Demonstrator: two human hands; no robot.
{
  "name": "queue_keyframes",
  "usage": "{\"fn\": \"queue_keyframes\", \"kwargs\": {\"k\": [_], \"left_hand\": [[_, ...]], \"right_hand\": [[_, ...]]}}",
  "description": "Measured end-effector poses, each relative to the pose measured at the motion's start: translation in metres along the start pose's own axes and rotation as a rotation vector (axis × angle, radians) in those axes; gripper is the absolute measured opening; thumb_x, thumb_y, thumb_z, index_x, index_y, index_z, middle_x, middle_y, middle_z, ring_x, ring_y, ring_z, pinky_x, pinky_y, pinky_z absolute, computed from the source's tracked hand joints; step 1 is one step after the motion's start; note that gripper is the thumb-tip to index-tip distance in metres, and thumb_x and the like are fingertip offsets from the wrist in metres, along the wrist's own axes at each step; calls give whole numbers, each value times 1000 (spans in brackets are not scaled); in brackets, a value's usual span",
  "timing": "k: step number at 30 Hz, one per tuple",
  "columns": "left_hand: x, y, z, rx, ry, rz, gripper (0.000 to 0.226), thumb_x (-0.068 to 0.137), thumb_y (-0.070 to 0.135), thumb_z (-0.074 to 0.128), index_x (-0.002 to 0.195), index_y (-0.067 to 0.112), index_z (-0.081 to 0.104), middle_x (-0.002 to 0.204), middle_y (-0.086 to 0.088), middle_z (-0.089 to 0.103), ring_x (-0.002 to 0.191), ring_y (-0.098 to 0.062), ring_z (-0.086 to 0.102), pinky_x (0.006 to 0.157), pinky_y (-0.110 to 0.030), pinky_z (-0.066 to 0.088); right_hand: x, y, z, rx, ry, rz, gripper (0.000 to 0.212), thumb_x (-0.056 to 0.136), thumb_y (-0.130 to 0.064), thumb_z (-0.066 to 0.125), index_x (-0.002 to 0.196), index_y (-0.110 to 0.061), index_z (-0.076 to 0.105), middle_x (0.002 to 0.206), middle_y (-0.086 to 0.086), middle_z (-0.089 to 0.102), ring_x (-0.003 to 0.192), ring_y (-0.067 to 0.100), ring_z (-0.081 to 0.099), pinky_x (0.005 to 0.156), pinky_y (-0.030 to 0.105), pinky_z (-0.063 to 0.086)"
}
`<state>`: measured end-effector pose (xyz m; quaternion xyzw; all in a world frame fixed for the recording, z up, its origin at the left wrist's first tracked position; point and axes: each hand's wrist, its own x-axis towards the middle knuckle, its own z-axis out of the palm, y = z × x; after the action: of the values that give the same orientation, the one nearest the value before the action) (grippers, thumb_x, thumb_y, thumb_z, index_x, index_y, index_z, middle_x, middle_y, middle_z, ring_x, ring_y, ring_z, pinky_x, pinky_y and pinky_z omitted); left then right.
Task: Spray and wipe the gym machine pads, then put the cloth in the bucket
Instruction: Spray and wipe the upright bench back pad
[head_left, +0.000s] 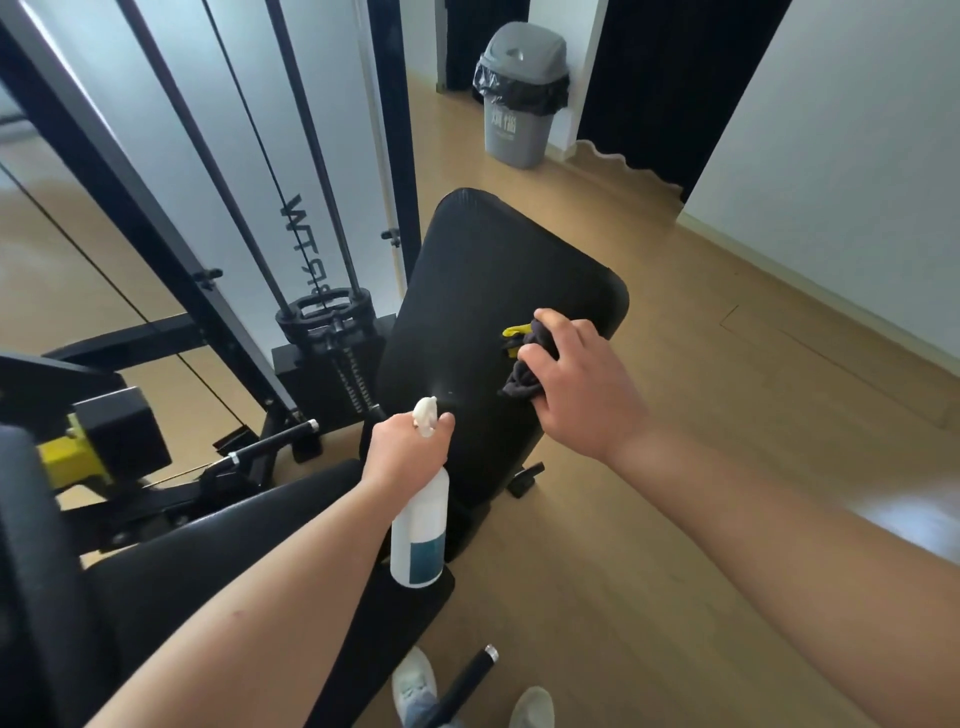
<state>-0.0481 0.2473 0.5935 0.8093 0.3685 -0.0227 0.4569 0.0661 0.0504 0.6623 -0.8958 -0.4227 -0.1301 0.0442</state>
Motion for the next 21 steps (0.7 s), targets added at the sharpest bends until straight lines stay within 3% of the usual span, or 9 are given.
{"fn": "queue_keyframes", "kwargs": {"k": [5, 15, 18, 21], "left_hand": [[29, 2, -17, -30, -30, 6, 44, 97, 50, 55, 76, 12, 63, 71, -3, 76, 80, -22, 71, 67, -34, 50], [85, -13, -29, 65, -99, 31, 48, 91, 58, 53, 80, 15, 70, 70, -1, 75, 79, -19, 70, 75, -39, 59], [99, -18, -29, 69, -118, 46, 48, 92, 60, 52, 81, 16, 68, 71, 0, 76, 79, -17, 69, 75, -38, 58], [109, -26, -29, 64, -133, 35, 50, 89, 64, 52, 88, 18, 70, 74, 2, 76, 79, -17, 70, 71, -38, 59]], "right_hand": [[22, -12, 13, -39, -44, 46, 36, 86, -21, 76, 121, -11, 69, 149, 20, 49, 122, 37, 53, 88, 49, 57], [44, -25, 39, -190, -123, 77, 37, 87, -25, 70, 123, -16, 66, 154, 18, 44, 132, 39, 46, 99, 51, 44], [48, -28, 47, -230, -166, 81, 46, 88, -30, 68, 132, -19, 62, 160, 16, 39, 145, 40, 36, 105, 55, 35], [55, -34, 58, -285, -232, 80, 58, 94, -41, 64, 147, -24, 52, 169, 14, 24, 157, 36, 14, 114, 60, 21]]}}
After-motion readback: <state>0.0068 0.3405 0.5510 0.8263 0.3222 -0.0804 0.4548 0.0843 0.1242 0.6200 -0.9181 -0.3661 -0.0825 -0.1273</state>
